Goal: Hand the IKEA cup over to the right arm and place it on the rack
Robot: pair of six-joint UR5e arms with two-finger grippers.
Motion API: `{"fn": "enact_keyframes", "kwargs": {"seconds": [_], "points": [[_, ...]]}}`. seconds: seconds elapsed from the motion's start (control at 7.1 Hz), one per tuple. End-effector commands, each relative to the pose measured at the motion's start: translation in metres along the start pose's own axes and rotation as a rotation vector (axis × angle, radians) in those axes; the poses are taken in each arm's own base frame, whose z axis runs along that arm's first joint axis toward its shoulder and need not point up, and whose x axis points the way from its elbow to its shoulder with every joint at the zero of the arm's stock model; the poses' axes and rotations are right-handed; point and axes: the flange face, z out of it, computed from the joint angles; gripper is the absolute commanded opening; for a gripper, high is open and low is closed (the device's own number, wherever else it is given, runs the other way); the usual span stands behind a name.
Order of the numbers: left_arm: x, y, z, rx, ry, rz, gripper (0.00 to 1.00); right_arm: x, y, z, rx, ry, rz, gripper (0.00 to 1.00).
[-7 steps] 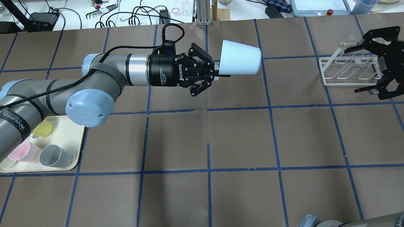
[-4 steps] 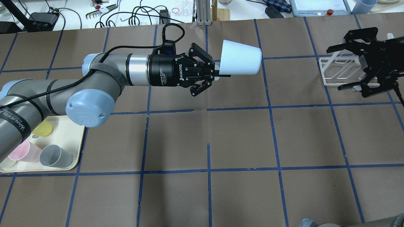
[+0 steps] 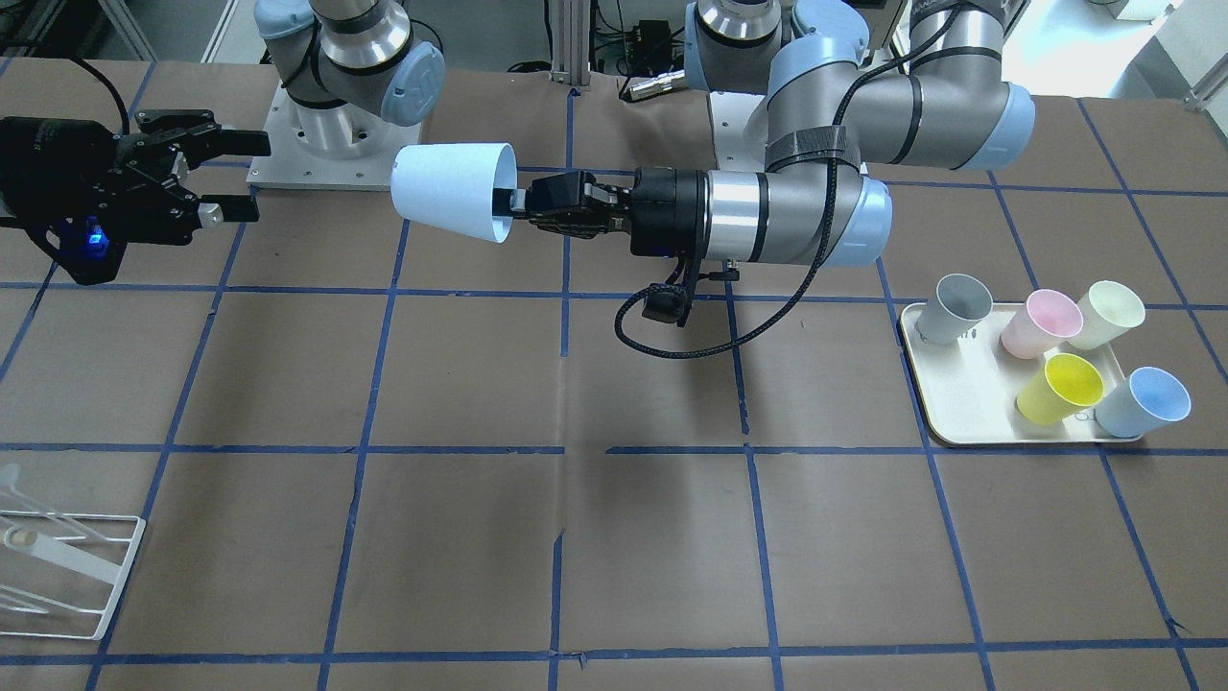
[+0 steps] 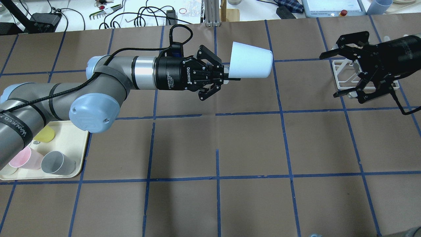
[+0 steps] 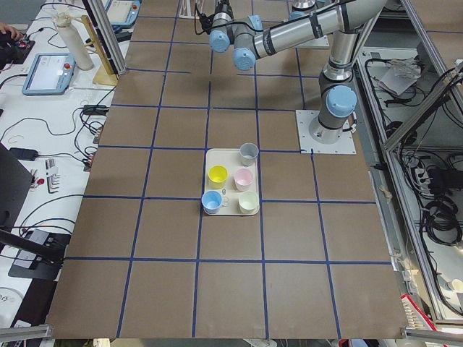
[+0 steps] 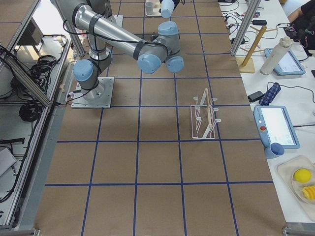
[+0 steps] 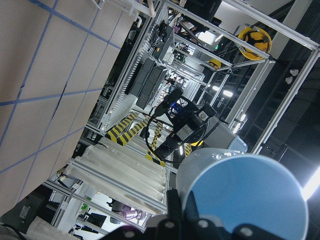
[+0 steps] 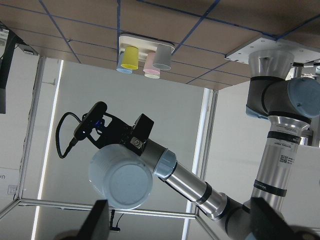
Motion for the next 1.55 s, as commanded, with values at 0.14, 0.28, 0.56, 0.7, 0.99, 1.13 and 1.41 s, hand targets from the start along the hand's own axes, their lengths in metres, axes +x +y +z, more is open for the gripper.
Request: {"fn": "enact_keyframes", "kwargs": {"seconds": [0.14, 0.28, 0.56, 0.7, 0.99, 1.13, 1.41], "points": [[-0.001, 0.0, 0.0, 0.0, 0.0, -0.001, 0.0, -0.016, 0.007, 0.05, -0.023, 0.038, 0.037, 1.0], [-0.001, 0.0, 0.0, 0.0, 0.0, -0.001, 0.0, -0.023, 0.009, 0.059, -0.029, 0.005, 0.038, 1.0], [-0.001, 0.0, 0.0, 0.0, 0.0, -0.001, 0.0, -0.036, 0.014, 0.085, -0.046, -0.047, 0.068, 1.0], [0.0, 0.0, -0.001, 0.002, -0.001, 0.007, 0.0, -0.044, 0.017, 0.099, -0.057, -0.095, 0.094, 1.0], [-0.001, 0.0, 0.0, 0.0, -0.001, 0.021, 0.0, -0.047, 0.018, 0.109, -0.063, -0.094, 0.096, 1.0], [-0.002, 0.0, 0.0, 0.0, -0.001, 0.021, 0.0, -0.047, 0.018, 0.11, -0.063, -0.089, 0.099, 1.0], [-0.003, 0.001, 0.0, 0.0, -0.001, 0.019, 0.0, -0.047, 0.02, 0.124, -0.068, -0.058, 0.138, 1.0]]}}
